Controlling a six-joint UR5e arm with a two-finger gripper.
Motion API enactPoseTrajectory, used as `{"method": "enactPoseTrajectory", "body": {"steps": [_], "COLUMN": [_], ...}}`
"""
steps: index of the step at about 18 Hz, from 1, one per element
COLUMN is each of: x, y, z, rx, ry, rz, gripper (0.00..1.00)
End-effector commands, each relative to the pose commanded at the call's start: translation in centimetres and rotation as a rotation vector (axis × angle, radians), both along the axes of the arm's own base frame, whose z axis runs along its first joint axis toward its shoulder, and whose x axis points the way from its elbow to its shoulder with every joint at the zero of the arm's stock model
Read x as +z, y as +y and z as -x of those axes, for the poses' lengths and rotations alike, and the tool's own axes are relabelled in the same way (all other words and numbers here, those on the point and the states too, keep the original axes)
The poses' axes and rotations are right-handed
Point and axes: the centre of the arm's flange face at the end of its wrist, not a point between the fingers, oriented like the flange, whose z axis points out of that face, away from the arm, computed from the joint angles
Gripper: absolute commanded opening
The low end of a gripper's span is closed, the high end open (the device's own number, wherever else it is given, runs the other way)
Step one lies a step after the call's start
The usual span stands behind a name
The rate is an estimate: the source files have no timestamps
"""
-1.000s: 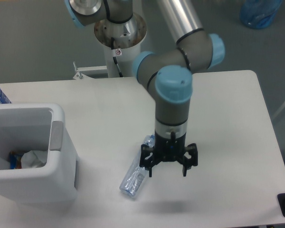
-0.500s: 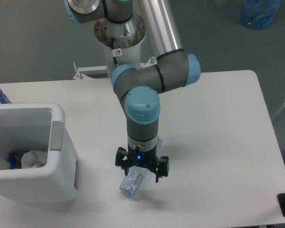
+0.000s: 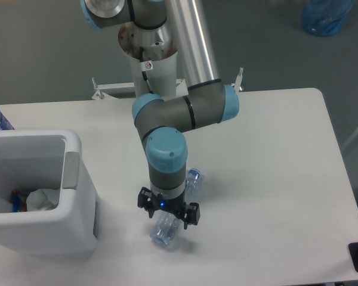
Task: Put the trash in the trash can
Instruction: 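Close the gripper on the bottle's cap end and lift it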
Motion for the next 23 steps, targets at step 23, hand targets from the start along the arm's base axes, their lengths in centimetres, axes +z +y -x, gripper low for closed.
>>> {"method": "enactPoseTrajectory", "body": {"steps": [23], "x": [-3.5], "y": [0.8], "z": [-1.8], "rx": [-0.021], "ry": [0.042], "rz": [0.084], "gripper": [0.94]}}
